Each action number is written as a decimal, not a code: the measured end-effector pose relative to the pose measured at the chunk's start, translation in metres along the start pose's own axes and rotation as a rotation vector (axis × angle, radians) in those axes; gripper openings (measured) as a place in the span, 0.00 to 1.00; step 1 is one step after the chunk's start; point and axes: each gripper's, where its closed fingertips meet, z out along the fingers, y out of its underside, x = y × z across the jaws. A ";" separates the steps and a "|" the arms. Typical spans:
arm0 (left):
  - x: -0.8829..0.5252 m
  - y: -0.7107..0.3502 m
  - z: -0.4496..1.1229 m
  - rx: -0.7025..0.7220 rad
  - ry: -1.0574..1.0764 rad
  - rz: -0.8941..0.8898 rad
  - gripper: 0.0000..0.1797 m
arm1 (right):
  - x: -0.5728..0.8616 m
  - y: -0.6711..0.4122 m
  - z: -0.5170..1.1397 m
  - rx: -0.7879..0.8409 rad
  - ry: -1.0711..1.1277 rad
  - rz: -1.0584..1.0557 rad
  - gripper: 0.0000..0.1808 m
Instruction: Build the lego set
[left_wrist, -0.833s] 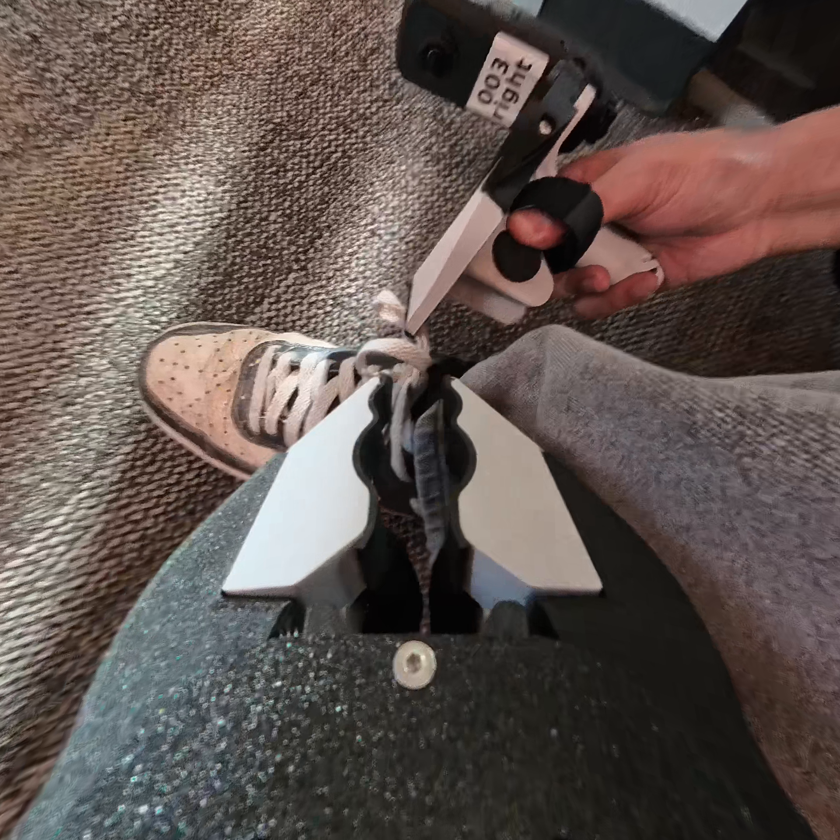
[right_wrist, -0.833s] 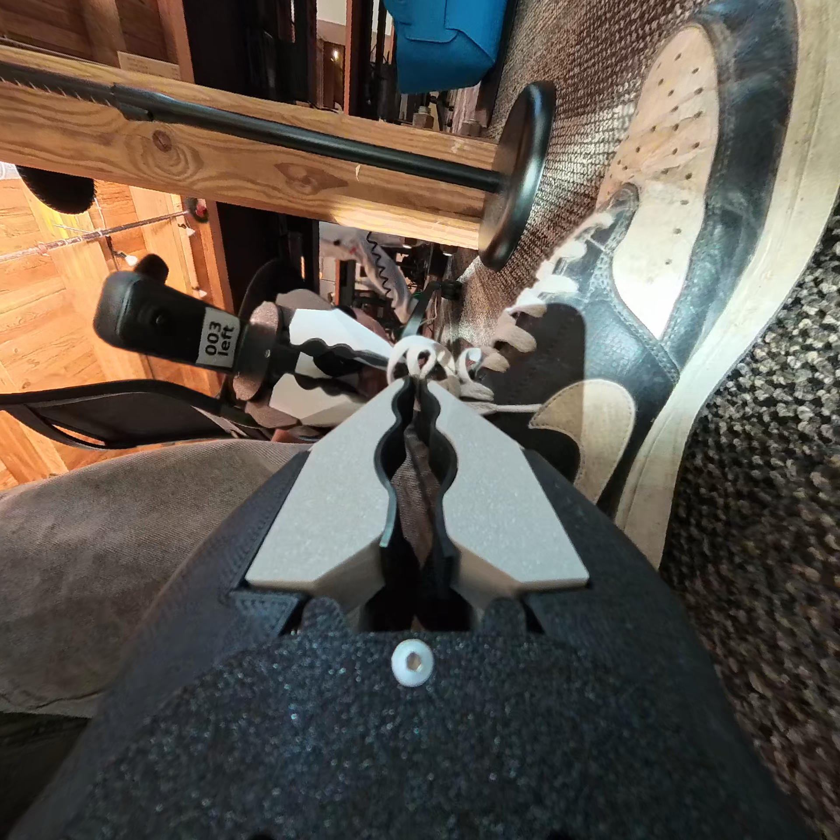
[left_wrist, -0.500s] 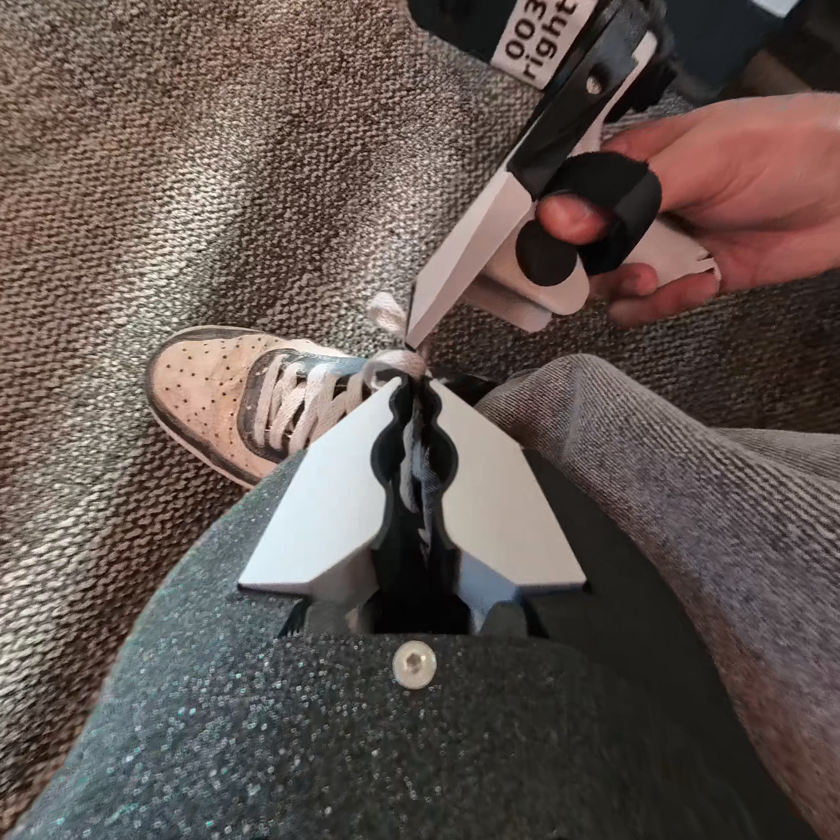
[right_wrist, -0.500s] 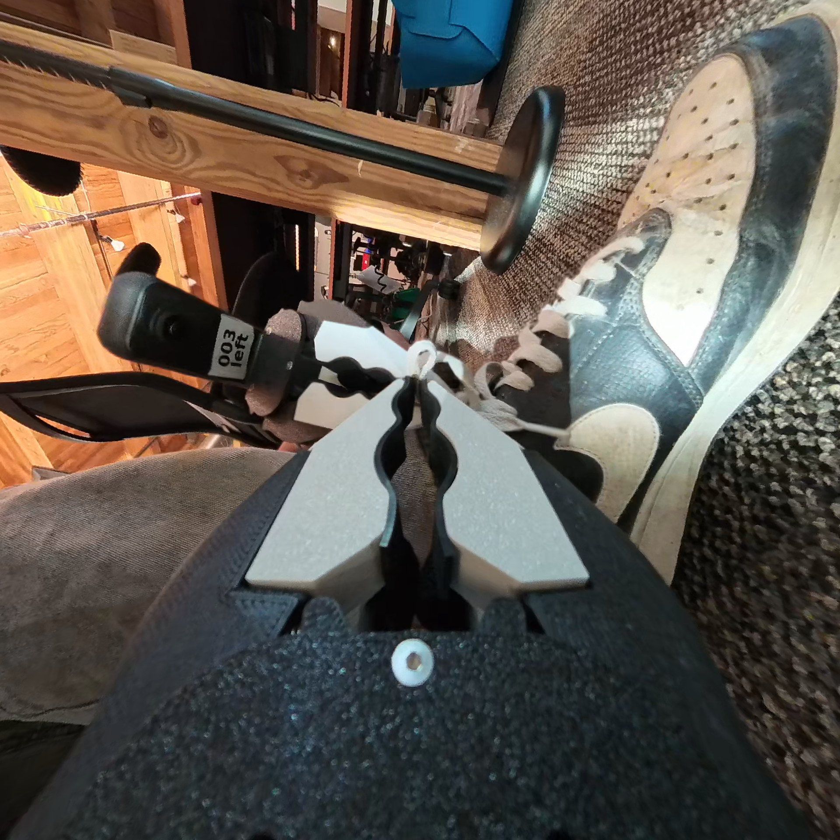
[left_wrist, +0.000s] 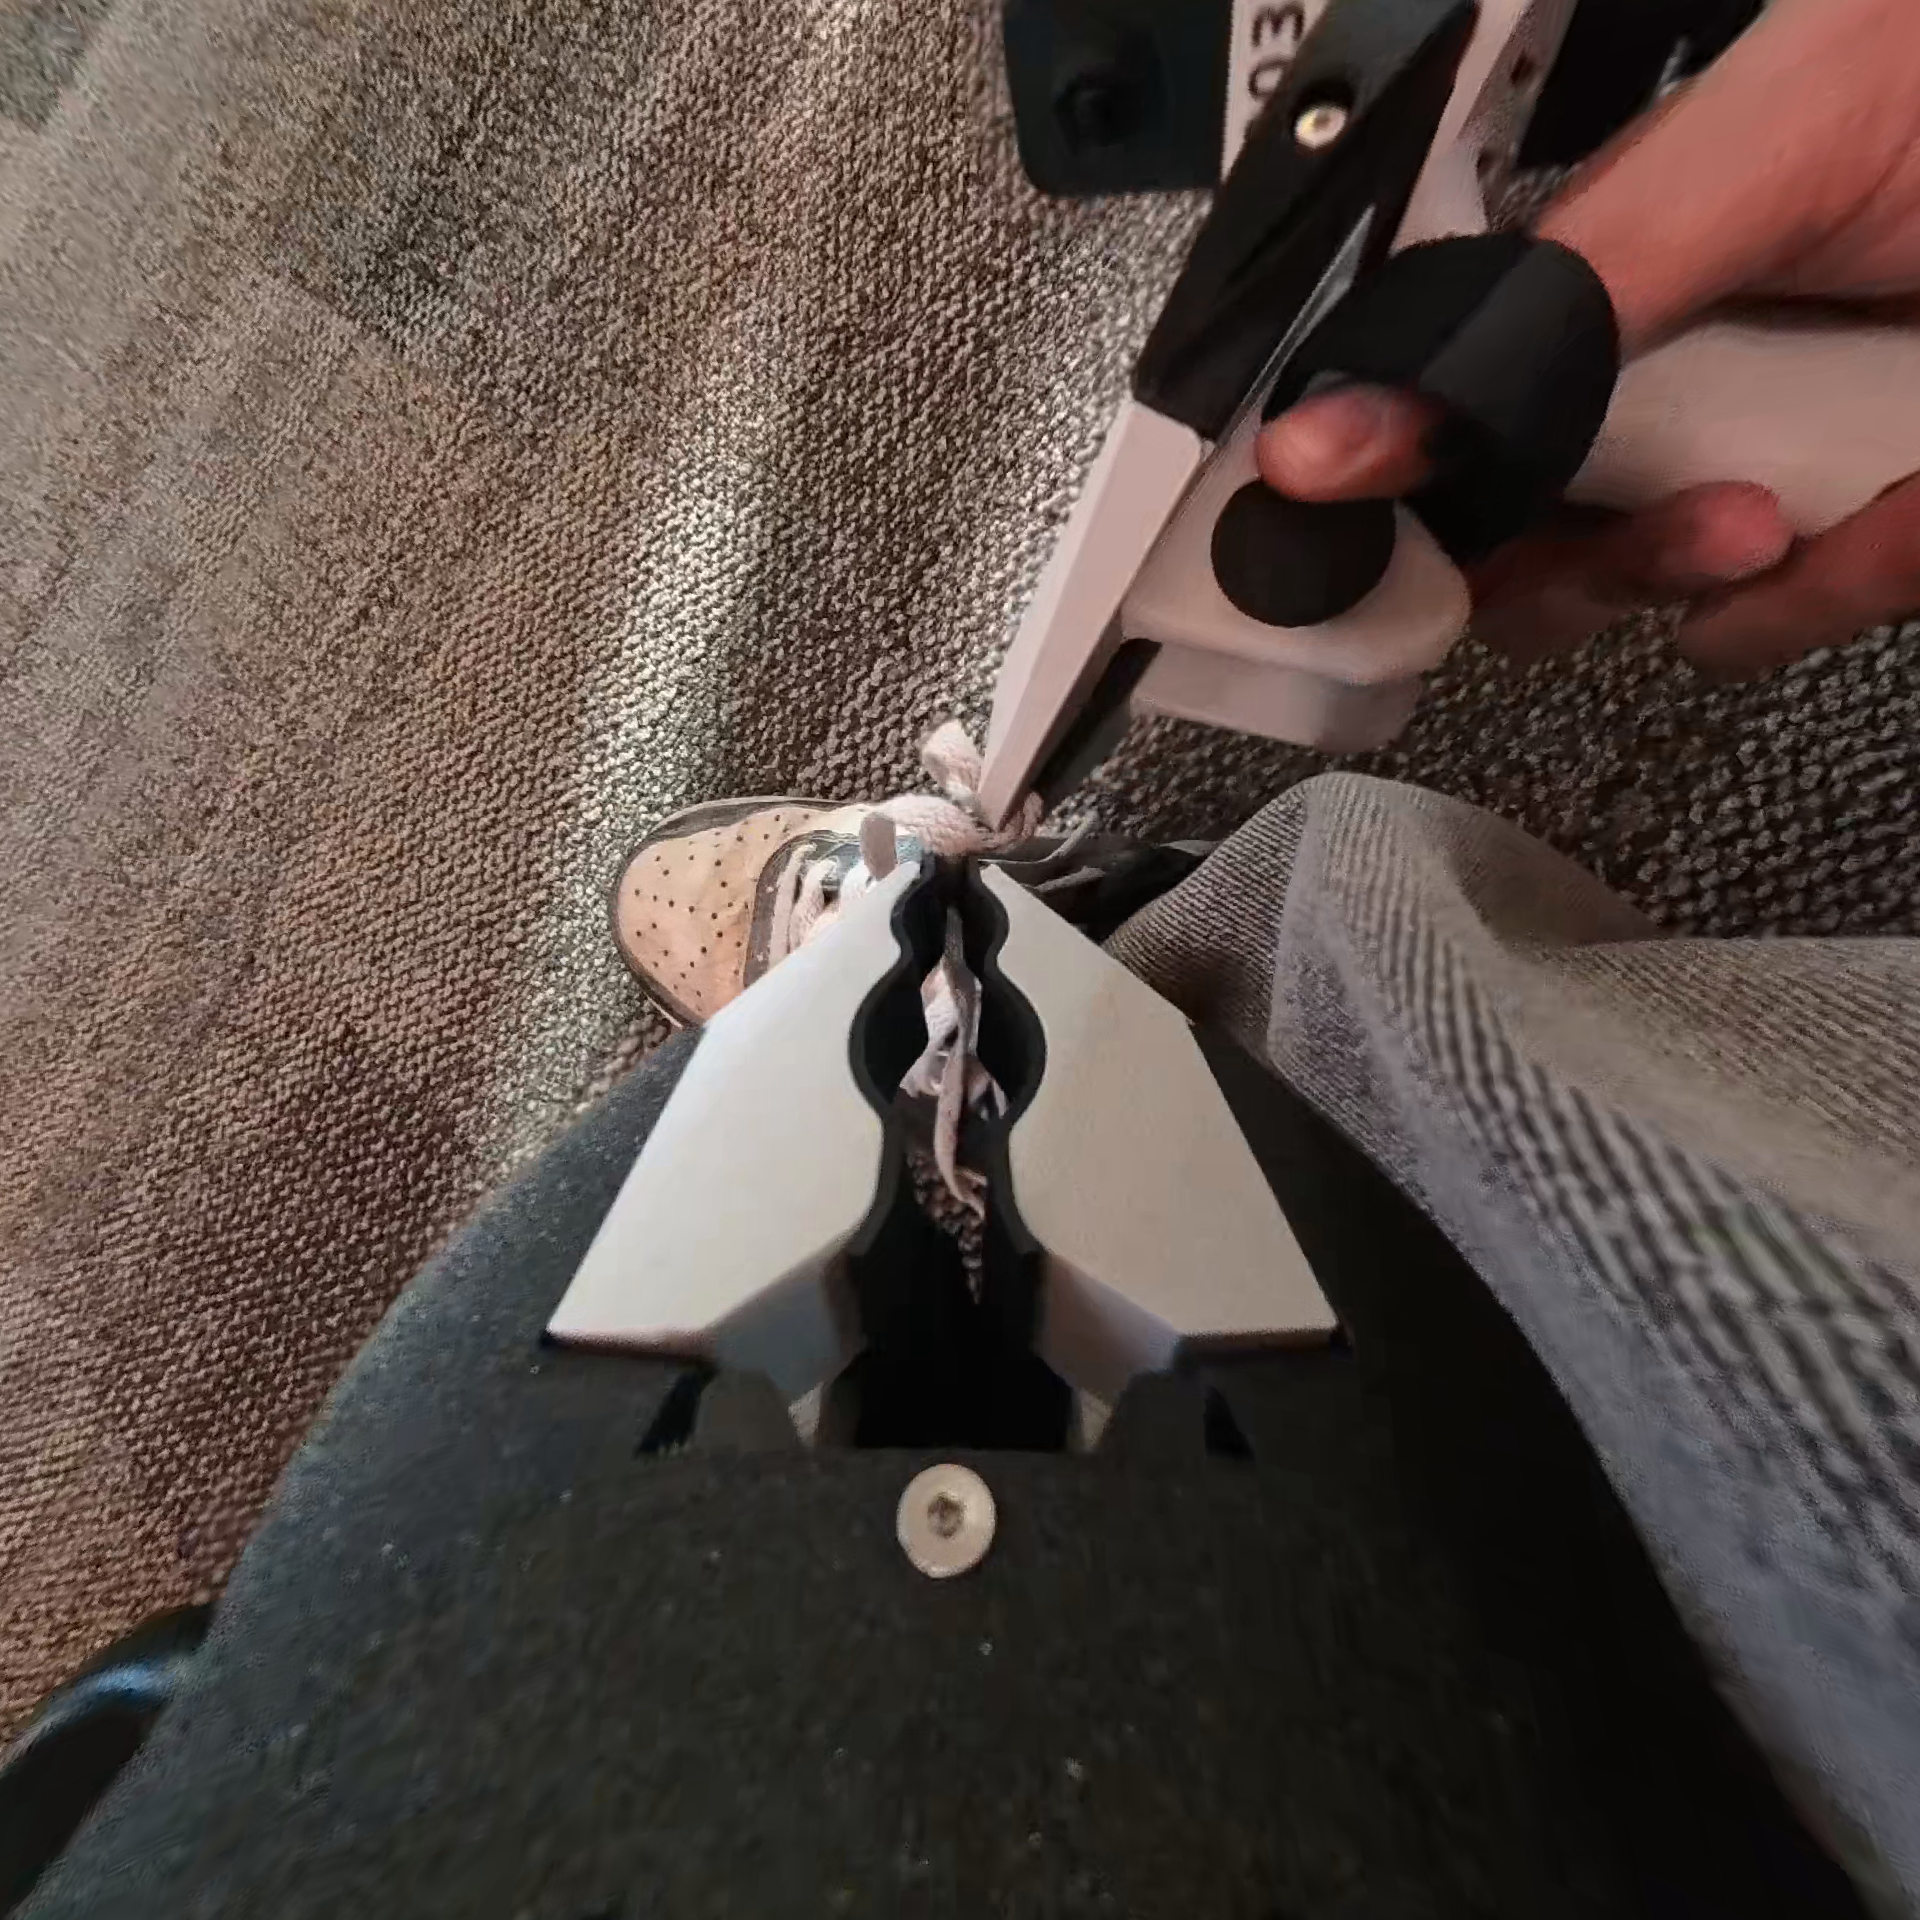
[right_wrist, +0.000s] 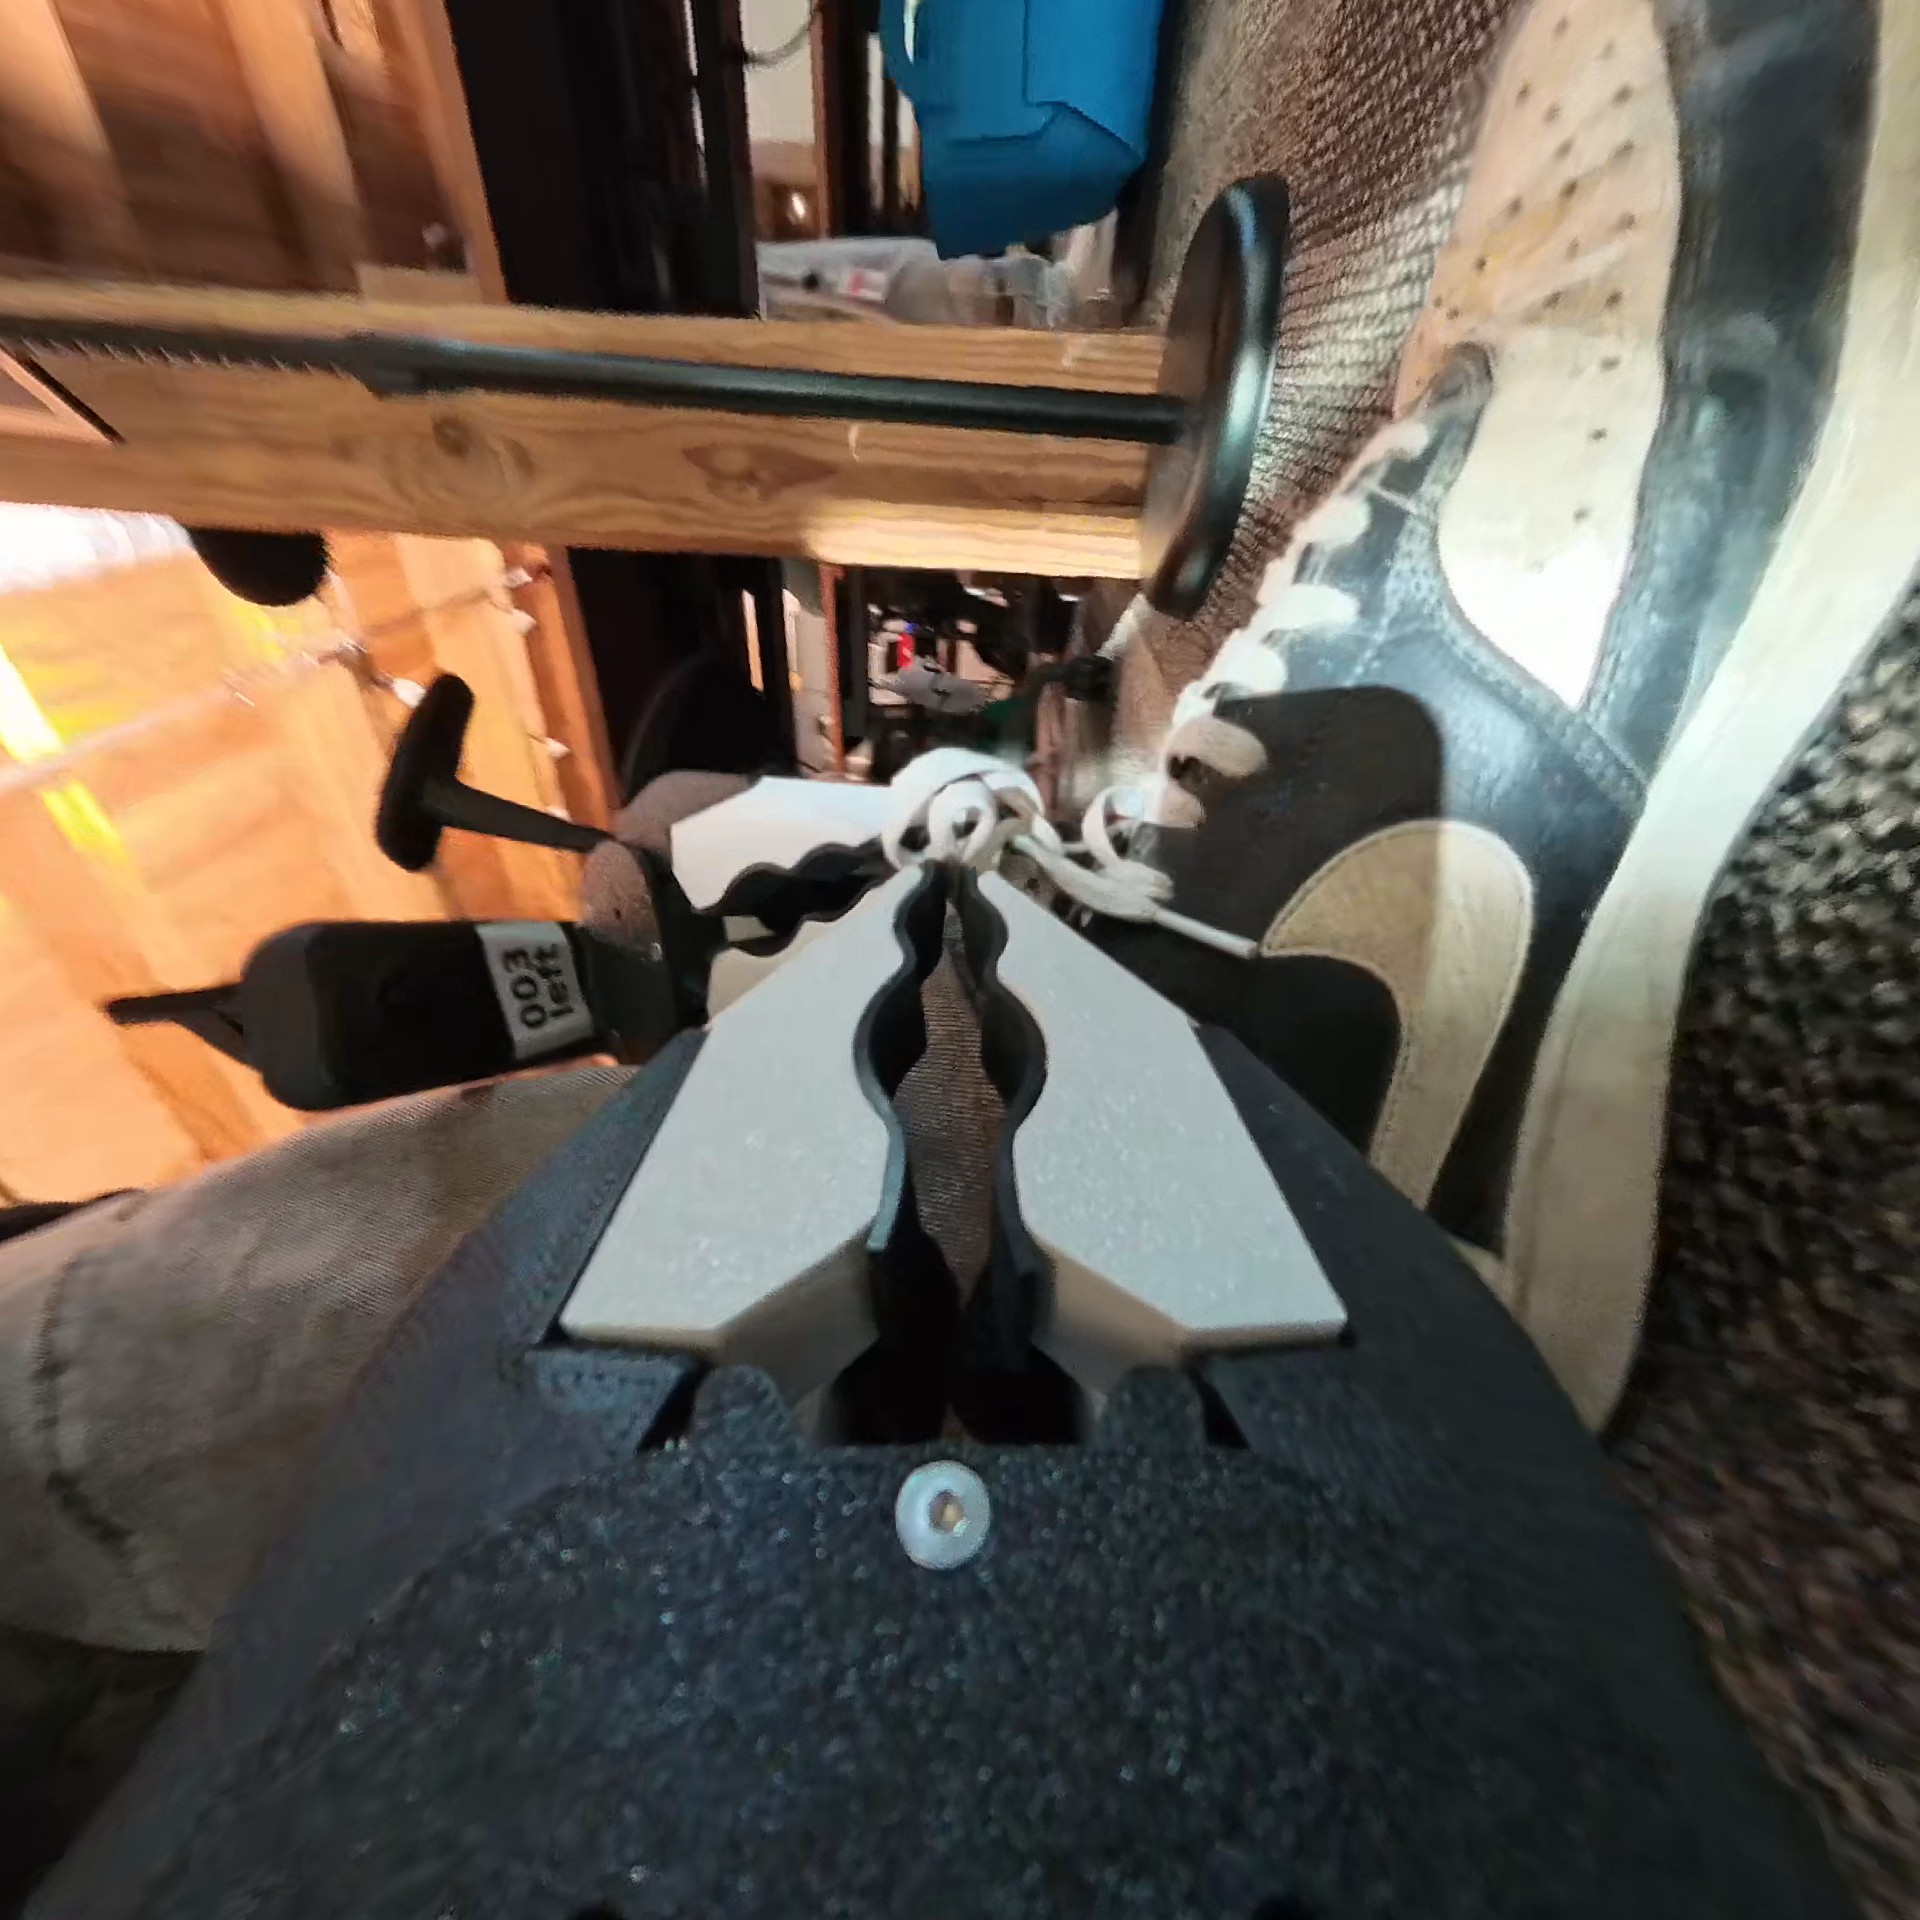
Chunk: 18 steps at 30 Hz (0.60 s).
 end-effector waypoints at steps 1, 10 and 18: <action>0.000 0.000 0.000 0.002 -0.001 0.004 0.00 | 0.000 0.000 0.000 0.014 -0.031 0.050 0.01; 0.004 -0.001 0.002 -0.011 0.044 0.208 0.00 | 0.018 0.009 -0.022 -0.159 0.089 -0.067 0.08; 0.007 -0.009 0.003 -0.006 0.140 0.403 0.00 | -0.015 -0.031 -0.025 -0.554 0.212 -0.690 0.14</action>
